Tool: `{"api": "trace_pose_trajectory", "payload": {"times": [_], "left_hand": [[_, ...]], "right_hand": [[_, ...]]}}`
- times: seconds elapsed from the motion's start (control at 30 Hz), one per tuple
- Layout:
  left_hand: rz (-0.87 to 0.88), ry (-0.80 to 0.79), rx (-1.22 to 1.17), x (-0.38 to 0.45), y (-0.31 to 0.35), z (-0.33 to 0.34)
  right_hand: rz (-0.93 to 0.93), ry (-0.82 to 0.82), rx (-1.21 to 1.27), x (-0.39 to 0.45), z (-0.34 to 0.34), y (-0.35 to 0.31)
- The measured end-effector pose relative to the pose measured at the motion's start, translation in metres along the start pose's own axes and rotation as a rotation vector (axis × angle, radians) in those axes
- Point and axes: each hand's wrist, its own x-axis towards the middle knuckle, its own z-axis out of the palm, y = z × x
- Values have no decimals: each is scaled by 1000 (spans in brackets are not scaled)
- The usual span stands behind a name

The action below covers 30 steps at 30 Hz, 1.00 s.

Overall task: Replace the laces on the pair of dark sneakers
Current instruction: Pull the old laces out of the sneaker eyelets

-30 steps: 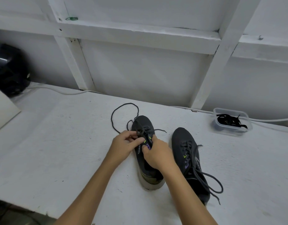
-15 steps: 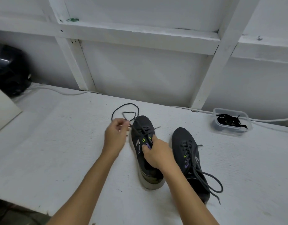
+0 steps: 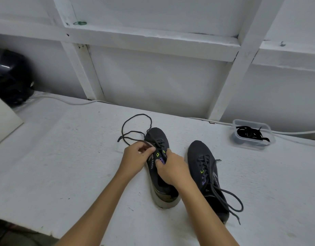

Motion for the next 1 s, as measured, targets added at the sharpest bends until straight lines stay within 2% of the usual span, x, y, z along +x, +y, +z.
{"api": "trace_pose_trajectory", "payload": {"times": [0.3, 0.4, 0.47, 0.53, 0.67, 0.77, 0.9, 1.0], "left_hand": [[-71, 55, -103, 4, -1, -3], [-138, 88, -265, 6, 2, -6], [-162, 99, -285, 10, 6, -12], [-170, 88, -227, 13, 9, -15], [-183, 9, 99, 5, 12, -11], [-177, -33, 165, -8, 21, -3], [-186, -169, 289, -27, 33, 3], [-207, -209, 283, -33, 41, 3]], "right_hand": [[16, -6, 14, -1, -2, -1], [19, 0, 50, -2, -5, -1], [22, -3, 92, -1, -7, -1], [28, -26, 148, -2, -8, -1], [113, -95, 431, -9, -13, -6], [225, -173, 600, -10, -25, -5], [116, 1, 405, -3, -45, 11], [17, 65, 289, 10, -57, 16]]}}
